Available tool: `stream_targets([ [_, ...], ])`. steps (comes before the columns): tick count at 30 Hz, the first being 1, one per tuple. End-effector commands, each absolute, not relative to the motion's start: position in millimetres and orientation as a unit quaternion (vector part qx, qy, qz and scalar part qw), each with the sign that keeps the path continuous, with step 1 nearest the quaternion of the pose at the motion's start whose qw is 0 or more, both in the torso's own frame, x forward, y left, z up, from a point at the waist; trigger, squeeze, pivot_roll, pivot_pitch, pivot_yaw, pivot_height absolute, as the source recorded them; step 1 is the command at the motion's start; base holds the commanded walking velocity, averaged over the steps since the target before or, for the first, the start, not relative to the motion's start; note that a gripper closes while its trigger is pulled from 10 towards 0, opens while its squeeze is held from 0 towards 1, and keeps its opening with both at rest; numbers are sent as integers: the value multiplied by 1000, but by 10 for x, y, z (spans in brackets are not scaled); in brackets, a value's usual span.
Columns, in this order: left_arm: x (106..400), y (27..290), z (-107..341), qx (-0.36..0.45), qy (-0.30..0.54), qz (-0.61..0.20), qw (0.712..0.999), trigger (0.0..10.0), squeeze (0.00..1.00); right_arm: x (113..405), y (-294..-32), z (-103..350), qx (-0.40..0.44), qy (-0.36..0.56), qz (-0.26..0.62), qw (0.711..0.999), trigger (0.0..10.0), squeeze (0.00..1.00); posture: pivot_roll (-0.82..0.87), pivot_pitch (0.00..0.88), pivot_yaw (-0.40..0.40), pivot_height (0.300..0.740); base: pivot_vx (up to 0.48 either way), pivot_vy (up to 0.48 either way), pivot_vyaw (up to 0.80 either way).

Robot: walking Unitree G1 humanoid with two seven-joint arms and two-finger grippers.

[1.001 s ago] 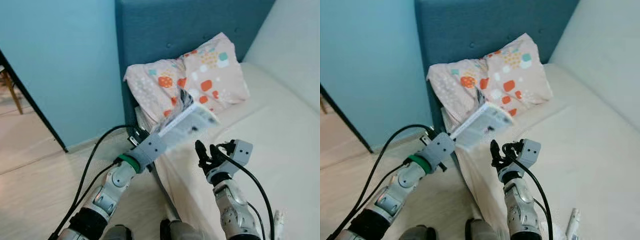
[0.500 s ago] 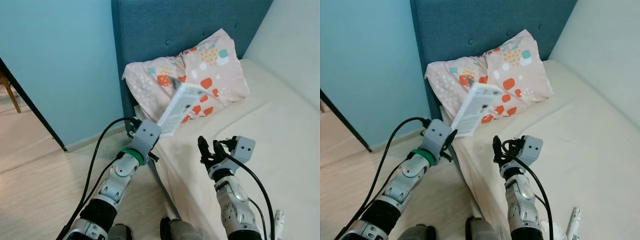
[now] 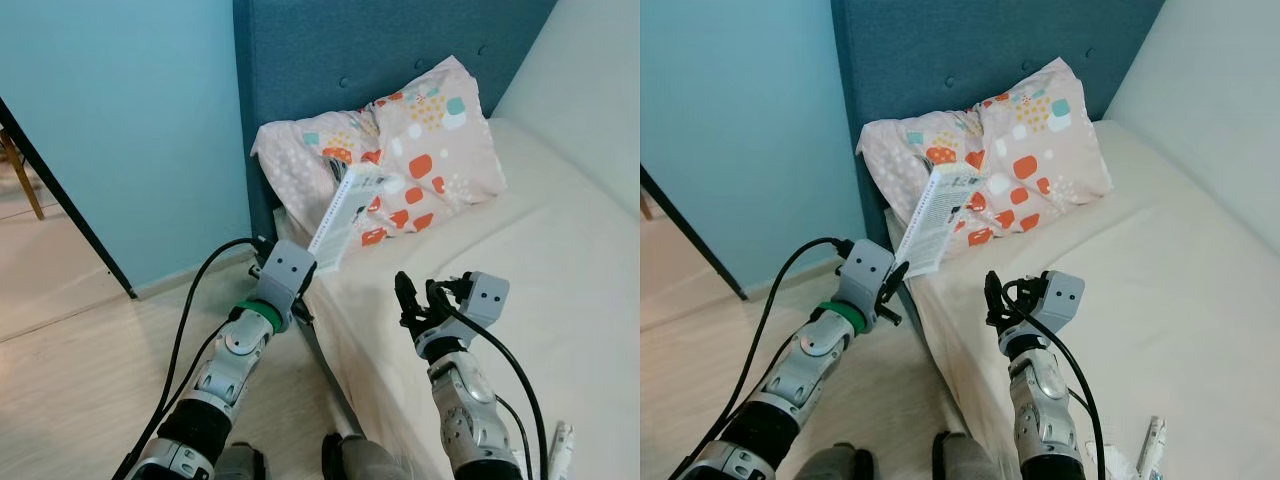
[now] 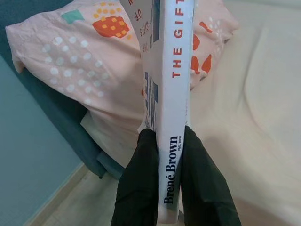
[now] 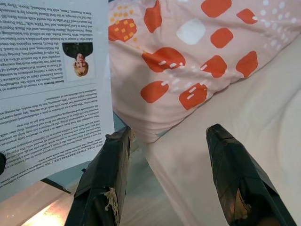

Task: Clean up the room

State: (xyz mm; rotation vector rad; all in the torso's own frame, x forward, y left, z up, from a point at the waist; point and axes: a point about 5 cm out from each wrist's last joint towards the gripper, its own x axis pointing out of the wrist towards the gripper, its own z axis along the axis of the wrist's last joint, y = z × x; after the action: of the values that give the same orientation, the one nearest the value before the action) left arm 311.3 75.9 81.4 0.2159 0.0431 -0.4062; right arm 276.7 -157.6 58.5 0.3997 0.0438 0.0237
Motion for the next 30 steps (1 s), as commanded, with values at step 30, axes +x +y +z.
stream_targets([
  [30, 3277, 609, 1116, 215, -95, -218, 947, 10000, 0, 2753, -1704, 603, 203, 2, -18, 979, 10000, 0, -15, 80, -9, 576, 0, 0, 0],
])
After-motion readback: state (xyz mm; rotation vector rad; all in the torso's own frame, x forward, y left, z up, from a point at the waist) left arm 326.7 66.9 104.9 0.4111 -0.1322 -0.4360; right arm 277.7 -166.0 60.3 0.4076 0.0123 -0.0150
